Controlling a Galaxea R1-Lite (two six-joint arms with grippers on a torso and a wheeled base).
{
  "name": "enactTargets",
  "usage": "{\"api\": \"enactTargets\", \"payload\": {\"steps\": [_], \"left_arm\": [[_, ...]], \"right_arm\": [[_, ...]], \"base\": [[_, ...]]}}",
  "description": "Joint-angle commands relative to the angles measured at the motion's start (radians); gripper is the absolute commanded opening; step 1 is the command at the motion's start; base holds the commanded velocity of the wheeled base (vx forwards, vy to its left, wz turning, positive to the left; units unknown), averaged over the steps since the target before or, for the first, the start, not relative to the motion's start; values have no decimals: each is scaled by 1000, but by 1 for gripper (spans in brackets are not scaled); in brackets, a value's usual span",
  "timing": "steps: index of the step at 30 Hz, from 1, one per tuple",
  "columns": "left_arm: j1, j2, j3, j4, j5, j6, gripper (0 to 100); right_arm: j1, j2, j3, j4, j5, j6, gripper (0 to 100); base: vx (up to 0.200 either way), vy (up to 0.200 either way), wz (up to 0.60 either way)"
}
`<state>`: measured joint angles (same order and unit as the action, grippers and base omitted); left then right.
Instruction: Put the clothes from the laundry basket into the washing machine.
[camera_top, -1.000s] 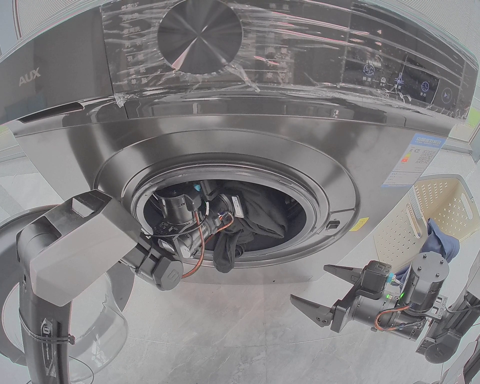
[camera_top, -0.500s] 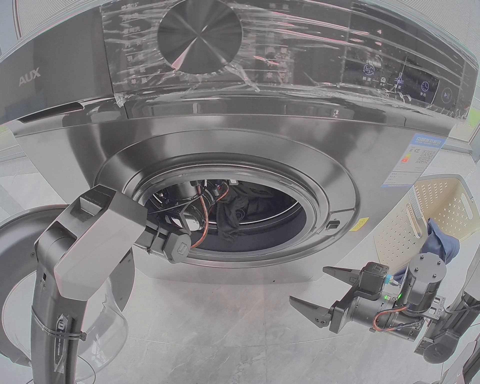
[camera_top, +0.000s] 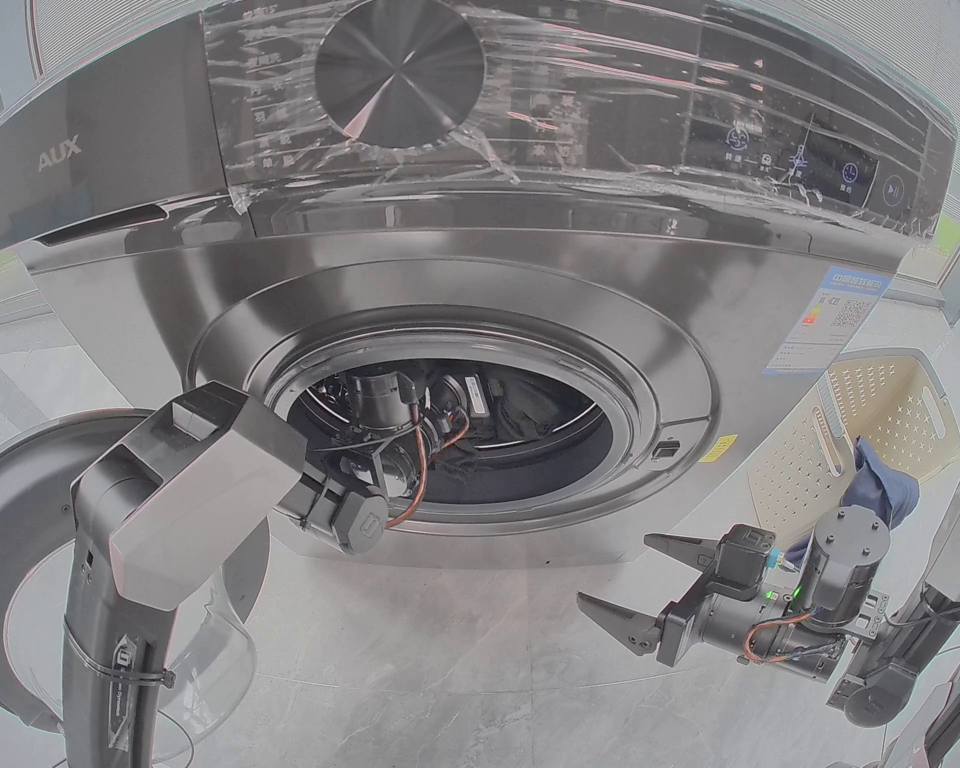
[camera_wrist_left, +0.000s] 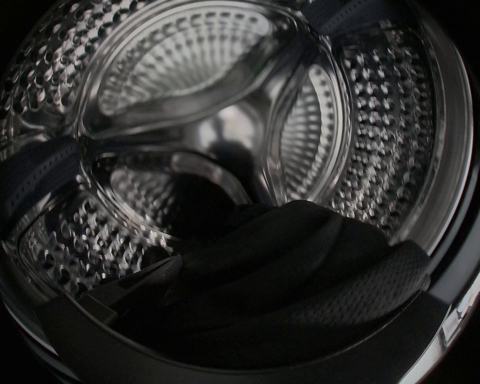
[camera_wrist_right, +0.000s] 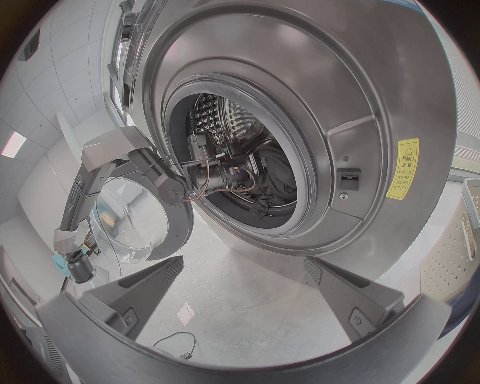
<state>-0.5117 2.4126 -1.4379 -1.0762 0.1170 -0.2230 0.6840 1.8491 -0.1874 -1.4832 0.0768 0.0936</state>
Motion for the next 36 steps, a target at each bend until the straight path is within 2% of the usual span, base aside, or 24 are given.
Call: {"api": "enactTargets", "payload": {"steps": [1,6,14,15,22,27,33,36], "left_arm": [[-24,-35,66,41,-17,-9,100],[-33,-44,109,108,-50,-9,100],[-28,7,82,174,-54,1,100],[-25,14,76,183,-54,2,0],[-11,63,-27,208,-45,-6,0],[10,140,-242,191,32,-27,0],[32,155,-400,174,56,-55,0],[32,149,-409,173,58,-56,0]], "right_arm": [[0,2,-1,0,1,0,100],[0,2,0,0,1,0,100],[0,4,2,0,1,0,100],[0,4,2,0,1,0,100],[0,9,-3,0,3,1,100],[0,18,-4,-11,3,1,100],[0,41,-3,-60,1,1,100],[2,42,5,-60,1,1,100]], "base": [[0,0,0],[0,0,0],[0,0,0],[0,0,0],[0,0,0],[0,0,0],[0,0,0],[0,0,0]]}}
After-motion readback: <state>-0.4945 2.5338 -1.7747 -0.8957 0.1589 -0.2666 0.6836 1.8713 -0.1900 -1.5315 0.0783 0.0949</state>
